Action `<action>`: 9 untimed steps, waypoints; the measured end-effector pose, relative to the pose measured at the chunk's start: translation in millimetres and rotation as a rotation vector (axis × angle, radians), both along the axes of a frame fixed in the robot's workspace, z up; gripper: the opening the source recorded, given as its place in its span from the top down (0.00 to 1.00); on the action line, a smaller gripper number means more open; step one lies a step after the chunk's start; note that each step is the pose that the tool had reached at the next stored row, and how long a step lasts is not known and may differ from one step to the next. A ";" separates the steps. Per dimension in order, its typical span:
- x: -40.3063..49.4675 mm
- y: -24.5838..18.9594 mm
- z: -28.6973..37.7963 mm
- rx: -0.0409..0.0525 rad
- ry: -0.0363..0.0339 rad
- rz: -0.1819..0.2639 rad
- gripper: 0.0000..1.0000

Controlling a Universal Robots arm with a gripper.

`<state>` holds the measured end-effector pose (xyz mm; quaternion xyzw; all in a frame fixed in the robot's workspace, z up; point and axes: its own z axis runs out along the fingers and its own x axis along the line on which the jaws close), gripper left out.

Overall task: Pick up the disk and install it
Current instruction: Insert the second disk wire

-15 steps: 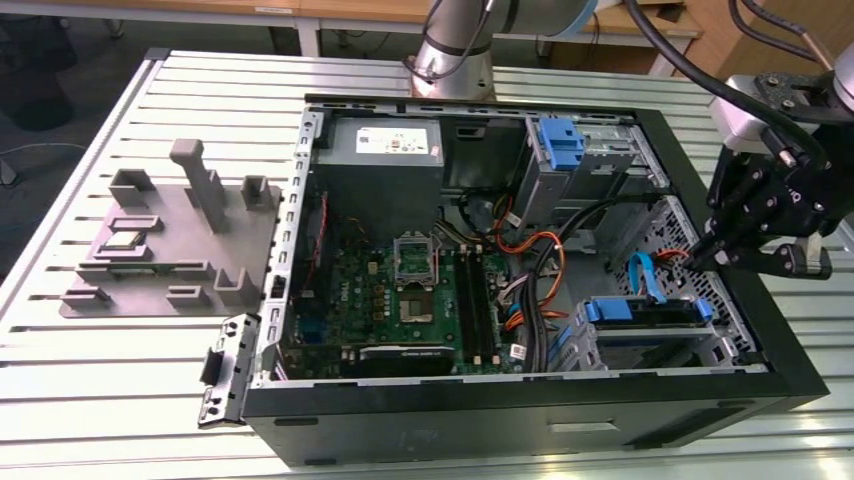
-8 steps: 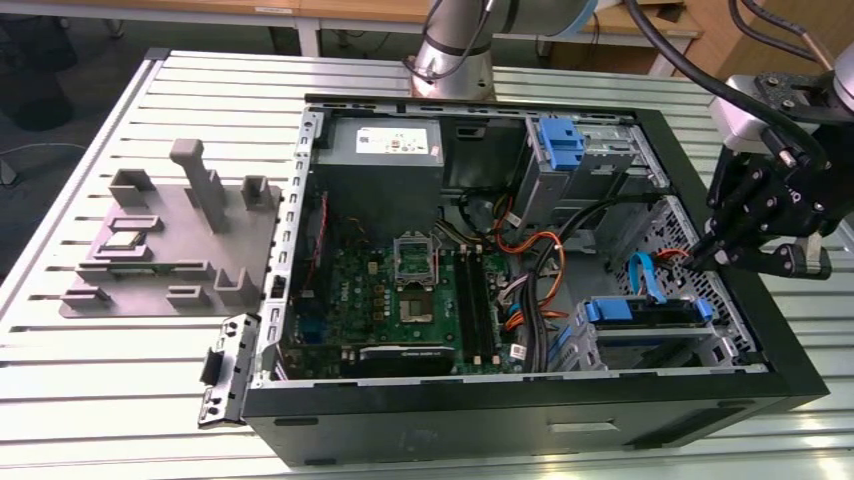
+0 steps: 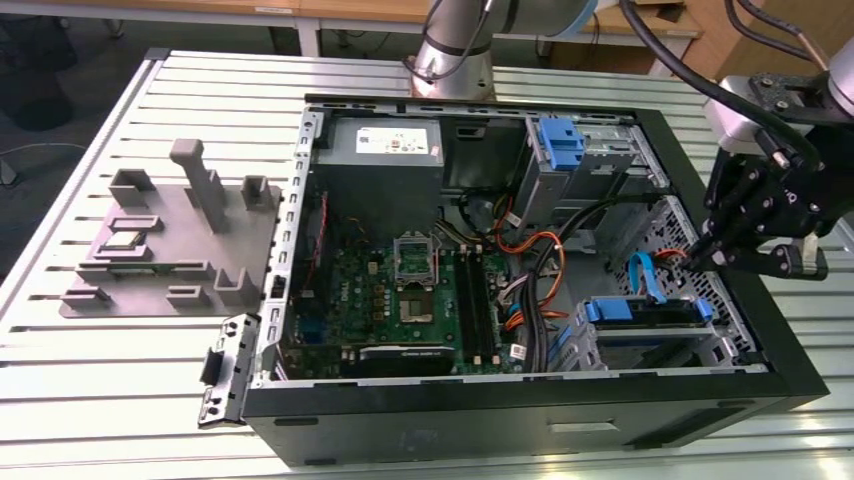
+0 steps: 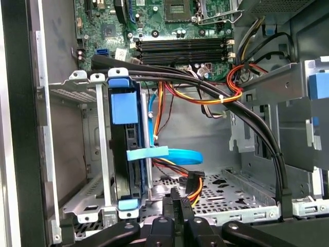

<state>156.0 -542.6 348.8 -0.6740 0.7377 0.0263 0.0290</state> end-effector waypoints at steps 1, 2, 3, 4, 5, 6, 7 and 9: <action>-2.1 -0.2 0.0 0.0001 -0.0039 0.000 0.84; -4.4 -0.5 0.0 0.0001 -0.0078 0.000 0.84; -6.3 -1.1 -0.1 0.0001 -0.0114 0.000 0.84; -7.9 -1.9 0.0 -0.0001 -0.0147 0.000 0.84; -9.1 -2.8 0.0 0.0000 -0.0177 0.000 0.84; -10.0 -4.0 0.0 0.0000 -0.0205 0.000 0.84; -10.8 -5.5 0.0 0.0000 -0.0230 0.000 0.84; -12.3 -9.1 0.0 0.0000 -0.0285 0.000 0.84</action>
